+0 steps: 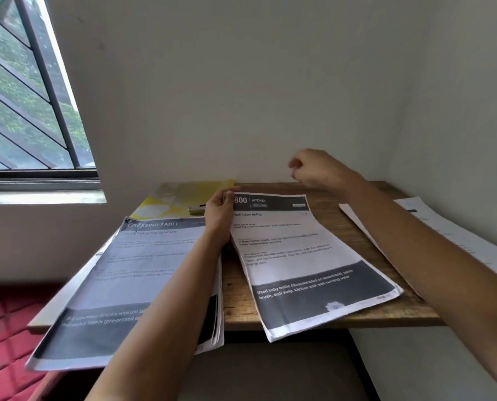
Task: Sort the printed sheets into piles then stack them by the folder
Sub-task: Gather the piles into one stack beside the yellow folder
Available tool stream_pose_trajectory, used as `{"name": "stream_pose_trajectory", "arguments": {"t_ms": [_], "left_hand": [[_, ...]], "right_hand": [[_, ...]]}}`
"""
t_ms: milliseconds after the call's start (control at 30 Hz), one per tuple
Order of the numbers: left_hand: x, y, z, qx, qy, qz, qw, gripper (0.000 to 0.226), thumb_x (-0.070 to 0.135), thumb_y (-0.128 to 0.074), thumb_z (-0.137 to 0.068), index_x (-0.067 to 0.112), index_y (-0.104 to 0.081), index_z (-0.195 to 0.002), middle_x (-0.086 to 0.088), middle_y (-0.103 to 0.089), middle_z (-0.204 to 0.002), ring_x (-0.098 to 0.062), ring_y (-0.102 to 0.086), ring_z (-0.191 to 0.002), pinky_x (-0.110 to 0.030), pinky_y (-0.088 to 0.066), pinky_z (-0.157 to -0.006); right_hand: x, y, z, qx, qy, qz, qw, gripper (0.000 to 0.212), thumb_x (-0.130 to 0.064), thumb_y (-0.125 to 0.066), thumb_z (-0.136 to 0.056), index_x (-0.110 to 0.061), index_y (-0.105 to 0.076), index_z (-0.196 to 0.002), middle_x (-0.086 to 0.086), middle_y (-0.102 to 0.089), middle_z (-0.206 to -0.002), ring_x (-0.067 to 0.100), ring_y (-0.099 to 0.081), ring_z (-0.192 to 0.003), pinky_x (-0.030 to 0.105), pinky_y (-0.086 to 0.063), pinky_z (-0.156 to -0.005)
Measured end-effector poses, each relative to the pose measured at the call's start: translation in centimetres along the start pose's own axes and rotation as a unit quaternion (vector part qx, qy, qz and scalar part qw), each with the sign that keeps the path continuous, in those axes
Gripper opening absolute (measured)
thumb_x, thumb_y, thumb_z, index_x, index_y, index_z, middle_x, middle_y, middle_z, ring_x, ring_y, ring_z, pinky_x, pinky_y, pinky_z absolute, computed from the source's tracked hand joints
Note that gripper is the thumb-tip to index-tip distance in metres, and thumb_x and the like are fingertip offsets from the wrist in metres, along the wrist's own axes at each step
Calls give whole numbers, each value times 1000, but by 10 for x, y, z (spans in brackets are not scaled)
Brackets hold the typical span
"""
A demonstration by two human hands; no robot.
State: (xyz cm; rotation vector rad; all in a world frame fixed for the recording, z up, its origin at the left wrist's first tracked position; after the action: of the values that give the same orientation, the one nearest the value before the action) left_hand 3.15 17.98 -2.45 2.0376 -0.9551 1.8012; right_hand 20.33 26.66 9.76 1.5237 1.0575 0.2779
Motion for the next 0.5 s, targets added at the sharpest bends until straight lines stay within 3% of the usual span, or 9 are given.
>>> {"name": "stream_pose_trajectory", "arguments": {"t_ms": [133, 300, 400, 500], "left_hand": [[-3, 1, -1, 12, 2, -1, 1000, 24, 16, -48, -100, 24, -65, -85, -1, -65, -77, -16, -60, -66, -35, -53, -71], [-6, 0, -1, 8, 29, -1, 1000, 17, 16, -48, -100, 17, -63, -93, -2, -65, -77, -11, -61, -60, -26, -55, -55], [-9, -1, -3, 9, 34, -1, 999, 16, 16, -47, -100, 12, -63, -98, -4, -65, -79, -13, -62, -61, -26, -55, -57], [-13, -2, -7, 23, 29, -15, 999, 19, 16, -47, -100, 16, -65, -92, -6, -66, -81, -16, -62, -66, -31, -56, -65]], "right_hand": [[-27, -24, -52, -46, 67, -48, 996, 32, -4, -48, -91, -10, -65, -117, 5, -62, -123, 20, -55, -115, 22, -39, -90], [-47, -59, -108, -152, 122, -136, 971, 26, -5, -54, -90, -12, -68, -110, 7, -64, -115, 19, -57, -108, 32, -49, -86], [-63, -79, -132, -201, 164, -123, 958, 26, -10, -60, -90, -12, -66, -115, 5, -65, -114, 15, -58, -105, 33, -49, -86], [-78, -103, -146, -282, 187, -70, 938, 32, -16, -67, -87, -11, -64, -118, -6, -65, -97, 8, -58, -92, 29, -46, -83]]}}
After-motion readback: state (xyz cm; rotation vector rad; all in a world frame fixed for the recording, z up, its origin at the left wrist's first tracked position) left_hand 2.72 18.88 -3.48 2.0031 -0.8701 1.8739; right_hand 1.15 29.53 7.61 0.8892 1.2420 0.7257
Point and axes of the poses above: each hand's wrist, its own z-axis away from the middle knuckle, its own y-axis out of the back of the hand, x = y × z, the point moved 1 cm from there along -z, towards the middle knuckle
